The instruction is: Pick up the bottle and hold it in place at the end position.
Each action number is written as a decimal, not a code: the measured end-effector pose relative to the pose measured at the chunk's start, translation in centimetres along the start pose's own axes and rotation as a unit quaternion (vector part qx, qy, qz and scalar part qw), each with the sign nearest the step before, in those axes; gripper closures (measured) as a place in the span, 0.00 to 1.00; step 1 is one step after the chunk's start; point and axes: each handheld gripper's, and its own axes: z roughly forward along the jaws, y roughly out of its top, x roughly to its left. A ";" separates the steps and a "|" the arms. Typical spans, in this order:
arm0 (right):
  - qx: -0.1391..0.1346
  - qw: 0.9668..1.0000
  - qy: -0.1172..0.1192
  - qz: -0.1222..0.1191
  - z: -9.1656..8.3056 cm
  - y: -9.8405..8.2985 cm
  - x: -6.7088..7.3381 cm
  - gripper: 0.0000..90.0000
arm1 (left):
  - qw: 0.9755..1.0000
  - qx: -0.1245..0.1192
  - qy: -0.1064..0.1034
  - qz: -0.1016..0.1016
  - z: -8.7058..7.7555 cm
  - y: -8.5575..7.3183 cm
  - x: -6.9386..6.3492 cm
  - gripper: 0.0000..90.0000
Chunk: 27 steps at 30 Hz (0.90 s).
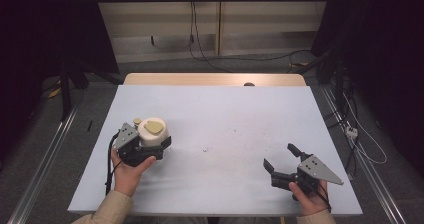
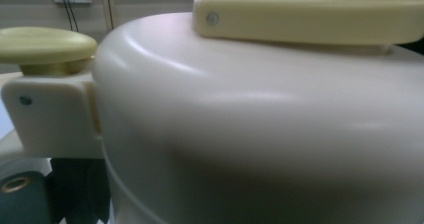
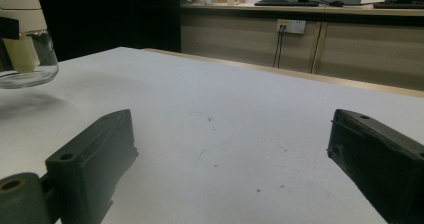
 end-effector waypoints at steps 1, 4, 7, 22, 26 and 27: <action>0.000 1.000 0.001 0.000 0.0 0.0 0.0 0.05 | 1.000 -0.001 0.000 0.000 0.0 0.1 0.0 0.07; 0.002 1.000 0.002 0.000 0.0 0.0 0.0 0.05 | 1.000 -0.001 -0.005 -0.002 0.3 0.2 -0.2 0.07; 0.002 1.000 0.002 0.000 0.0 0.0 0.0 0.05 | 1.000 -0.003 -0.007 -0.004 0.7 0.3 -0.3 0.07; 0.004 1.000 0.003 0.001 0.0 0.0 0.0 0.05 | 1.000 -0.003 -0.020 0.000 2.7 0.9 -0.9 0.07; 0.004 1.000 0.003 0.000 0.0 0.0 0.0 0.05 | 1.000 -0.003 -0.022 -0.003 3.2 0.9 -1.1 0.07; 0.004 1.000 0.003 0.000 0.0 0.0 0.0 0.05 | 1.000 -0.002 -0.023 -0.001 3.3 1.0 -1.1 0.07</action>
